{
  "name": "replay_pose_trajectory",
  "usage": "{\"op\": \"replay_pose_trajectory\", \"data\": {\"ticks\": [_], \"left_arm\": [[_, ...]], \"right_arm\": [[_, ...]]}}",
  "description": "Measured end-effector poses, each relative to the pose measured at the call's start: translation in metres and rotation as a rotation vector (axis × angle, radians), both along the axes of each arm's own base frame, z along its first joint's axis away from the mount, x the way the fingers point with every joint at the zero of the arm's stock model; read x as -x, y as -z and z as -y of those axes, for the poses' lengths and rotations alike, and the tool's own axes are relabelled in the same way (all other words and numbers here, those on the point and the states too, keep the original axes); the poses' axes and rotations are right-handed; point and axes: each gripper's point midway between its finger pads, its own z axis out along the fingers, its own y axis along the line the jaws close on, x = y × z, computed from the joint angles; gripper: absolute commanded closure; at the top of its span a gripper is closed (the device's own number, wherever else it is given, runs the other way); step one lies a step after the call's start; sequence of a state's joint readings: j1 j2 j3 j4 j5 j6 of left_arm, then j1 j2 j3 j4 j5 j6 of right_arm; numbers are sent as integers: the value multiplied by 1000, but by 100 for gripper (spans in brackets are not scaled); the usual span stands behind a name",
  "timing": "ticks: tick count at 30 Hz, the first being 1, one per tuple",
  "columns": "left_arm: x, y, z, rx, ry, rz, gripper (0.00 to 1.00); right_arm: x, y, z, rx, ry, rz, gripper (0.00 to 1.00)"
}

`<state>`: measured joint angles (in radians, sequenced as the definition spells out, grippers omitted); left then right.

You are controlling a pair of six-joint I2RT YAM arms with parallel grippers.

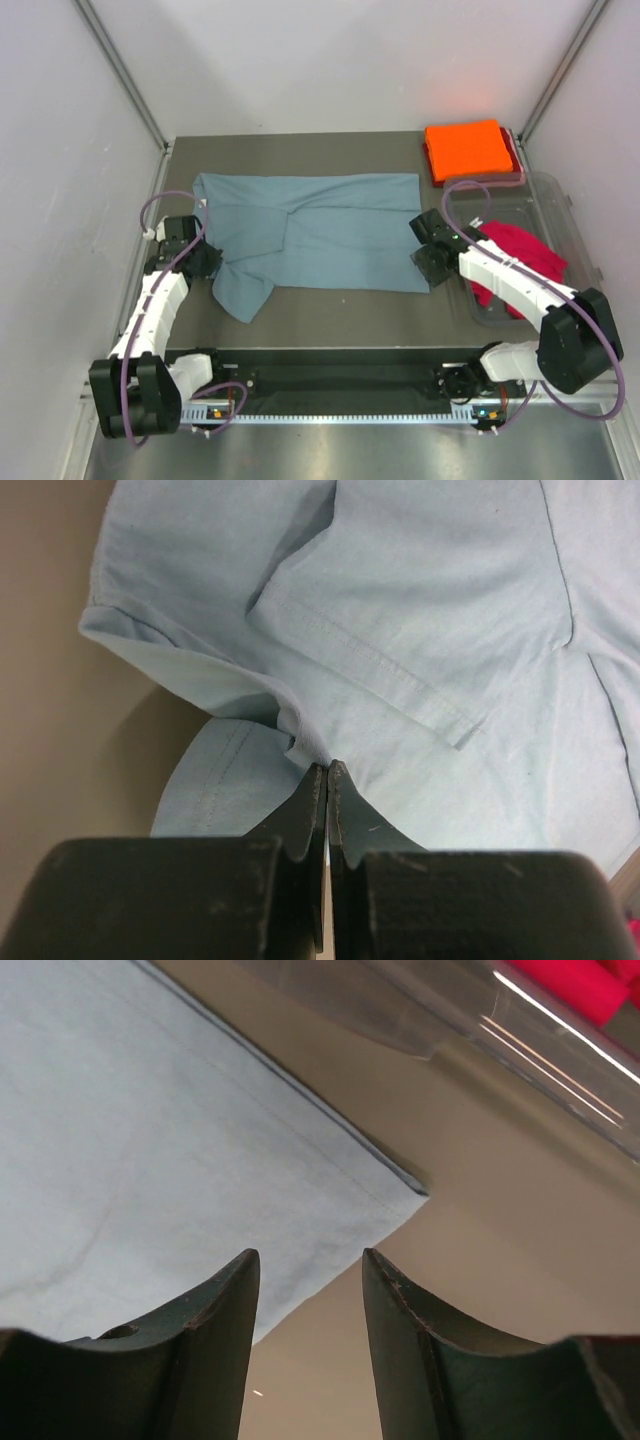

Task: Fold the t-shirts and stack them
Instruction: Fold the tshirt

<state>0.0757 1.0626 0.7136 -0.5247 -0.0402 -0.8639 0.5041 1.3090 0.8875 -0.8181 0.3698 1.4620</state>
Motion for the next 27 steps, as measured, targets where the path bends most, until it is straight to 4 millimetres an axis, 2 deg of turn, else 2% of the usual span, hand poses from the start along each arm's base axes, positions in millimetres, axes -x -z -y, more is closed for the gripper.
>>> {"op": "replay_pose_trajectory", "data": {"ticks": [7, 13, 27], "left_arm": [[-5, 0, 1, 1, 8, -1, 100], [-8, -5, 0, -4, 12, 13, 100], [-9, -6, -2, -13, 6, 14, 100]], "right_arm": [[18, 22, -3, -8, 45, -41, 54], [34, 43, 4, 3, 73, -76, 54], [30, 52, 5, 4, 107, -53, 54]]}}
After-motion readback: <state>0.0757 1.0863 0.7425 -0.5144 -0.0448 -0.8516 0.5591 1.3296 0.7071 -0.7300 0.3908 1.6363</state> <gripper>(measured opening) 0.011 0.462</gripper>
